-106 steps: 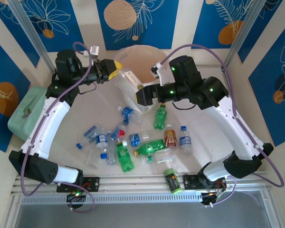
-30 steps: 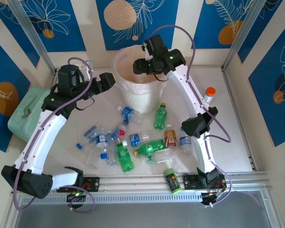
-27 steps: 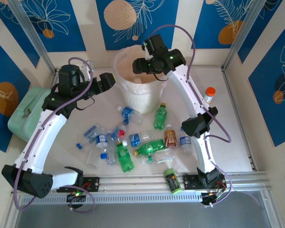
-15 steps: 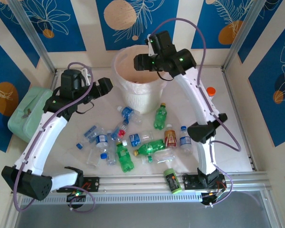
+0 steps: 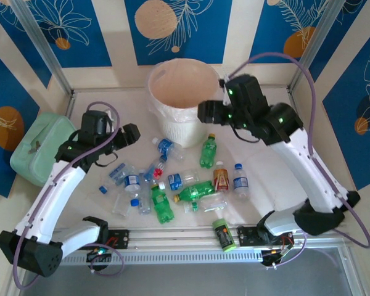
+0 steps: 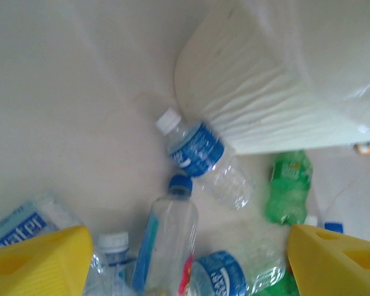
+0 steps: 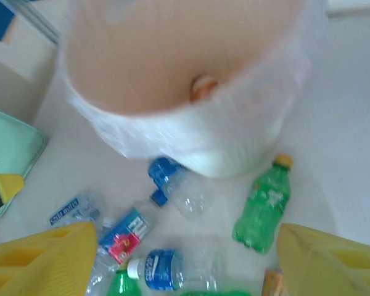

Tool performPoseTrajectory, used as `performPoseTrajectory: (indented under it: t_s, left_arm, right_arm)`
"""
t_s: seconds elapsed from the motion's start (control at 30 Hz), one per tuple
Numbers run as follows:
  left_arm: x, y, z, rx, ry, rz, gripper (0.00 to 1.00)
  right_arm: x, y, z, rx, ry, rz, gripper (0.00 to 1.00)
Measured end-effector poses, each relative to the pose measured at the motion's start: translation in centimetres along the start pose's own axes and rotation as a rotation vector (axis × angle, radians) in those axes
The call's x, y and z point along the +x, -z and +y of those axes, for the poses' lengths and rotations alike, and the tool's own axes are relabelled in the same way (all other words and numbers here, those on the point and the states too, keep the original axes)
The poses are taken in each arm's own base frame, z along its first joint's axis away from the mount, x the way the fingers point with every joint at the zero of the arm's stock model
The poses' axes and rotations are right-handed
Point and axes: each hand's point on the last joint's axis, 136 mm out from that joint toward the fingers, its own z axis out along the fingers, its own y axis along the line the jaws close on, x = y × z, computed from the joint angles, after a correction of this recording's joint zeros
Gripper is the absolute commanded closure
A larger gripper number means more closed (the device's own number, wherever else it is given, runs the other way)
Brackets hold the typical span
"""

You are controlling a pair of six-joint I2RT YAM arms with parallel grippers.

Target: Put the plastic bottles in the bin

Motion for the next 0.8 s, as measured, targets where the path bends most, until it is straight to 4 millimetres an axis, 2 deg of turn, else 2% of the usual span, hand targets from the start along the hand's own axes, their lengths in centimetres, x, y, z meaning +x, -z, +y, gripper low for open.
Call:
performPoseTrajectory:
  t_s: [0.07,0.13,0.23,0.33,0.43,0.53,0.8]
  left_arm:
    - [1.4,-0.6,0.1,-0.009,-0.013,0.043,0.21]
    - [1.9,-0.9,0.0,-0.009,-0.022,0.06,0.21]
    - [1.5,-0.9,-0.6,0.014,-0.028,0.042,0.21]
    - [0.9,-1.3,-1.7,0.051,-0.032,0.033,0.23]
    - [0.3,-2.0,-3.2,0.095,-0.043,0.028,0.24]
    - [-0.1,-2.3,-4.7,0.142,-0.054,0.02,0.25]
    - [-1.2,-1.7,-6.4,0.209,-0.044,-0.014,0.25]
  right_arm:
    - [2.3,-1.0,-2.7,0.066,-0.064,0.05,0.21]
    - [5.0,-2.1,-5.7,0.149,-0.129,0.117,0.2]
    - [8.9,-3.6,-9.8,0.266,-0.229,0.228,0.18]
    - [12.4,-4.8,-13.1,0.361,-0.304,0.328,0.18]
    - [15.5,-5.7,-15.0,0.427,-0.344,0.432,0.19]
    - [17.8,-6.8,-16.0,0.474,-0.36,0.518,0.18]
    - [22.0,-8.7,-17.7,0.51,-0.431,0.659,0.18]
